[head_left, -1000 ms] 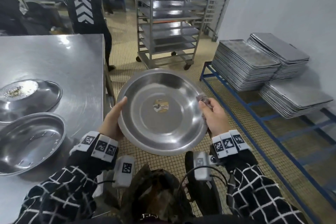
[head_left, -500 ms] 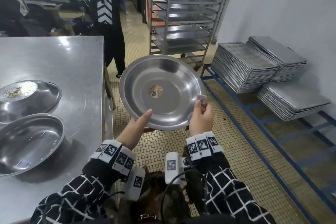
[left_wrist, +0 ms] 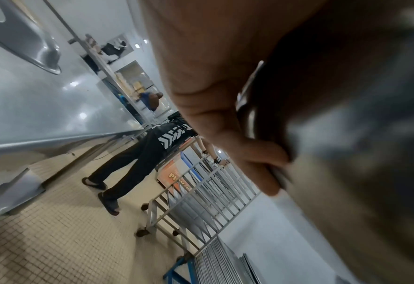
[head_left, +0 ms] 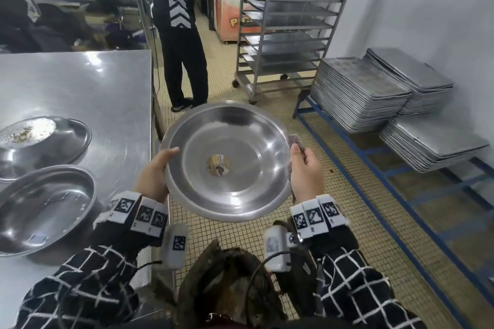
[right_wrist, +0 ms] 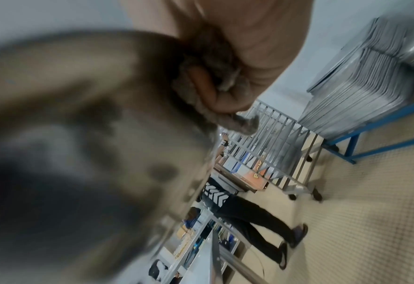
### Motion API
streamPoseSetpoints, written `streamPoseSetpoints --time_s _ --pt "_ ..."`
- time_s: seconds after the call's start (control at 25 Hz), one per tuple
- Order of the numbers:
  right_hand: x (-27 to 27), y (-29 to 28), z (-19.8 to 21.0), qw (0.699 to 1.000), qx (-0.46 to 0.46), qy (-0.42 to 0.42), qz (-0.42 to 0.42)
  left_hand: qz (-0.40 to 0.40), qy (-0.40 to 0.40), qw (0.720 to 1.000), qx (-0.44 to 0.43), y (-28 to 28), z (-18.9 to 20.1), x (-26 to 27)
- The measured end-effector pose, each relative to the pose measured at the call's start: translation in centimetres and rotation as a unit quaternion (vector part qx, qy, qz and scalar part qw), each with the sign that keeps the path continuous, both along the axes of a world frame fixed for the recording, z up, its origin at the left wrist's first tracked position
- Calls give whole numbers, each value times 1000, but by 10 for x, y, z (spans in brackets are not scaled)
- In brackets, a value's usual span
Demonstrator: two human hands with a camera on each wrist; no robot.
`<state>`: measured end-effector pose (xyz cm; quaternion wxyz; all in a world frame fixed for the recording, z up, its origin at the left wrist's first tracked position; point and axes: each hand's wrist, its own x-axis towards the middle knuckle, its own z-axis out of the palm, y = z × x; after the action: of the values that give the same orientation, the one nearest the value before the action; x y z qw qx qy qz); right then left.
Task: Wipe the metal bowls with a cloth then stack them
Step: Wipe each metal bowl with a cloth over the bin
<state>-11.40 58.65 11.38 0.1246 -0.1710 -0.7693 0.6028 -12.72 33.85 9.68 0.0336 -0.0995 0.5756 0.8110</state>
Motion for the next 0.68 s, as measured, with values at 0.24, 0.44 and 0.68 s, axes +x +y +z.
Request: streamPoseSetpoints --time_s 0.24,0.44,0.68 --pt "-3 -37 -15 990 -109 20 -82 -82 22 987 -136 58 -3 12" --pt "-7 -29 -18 991 -109 -2 -75 -135 28 977 -160 52 -14 10" --pt "-14 16 -11 995 -15 -21 96 -110 58 991 58 -1 14 1"
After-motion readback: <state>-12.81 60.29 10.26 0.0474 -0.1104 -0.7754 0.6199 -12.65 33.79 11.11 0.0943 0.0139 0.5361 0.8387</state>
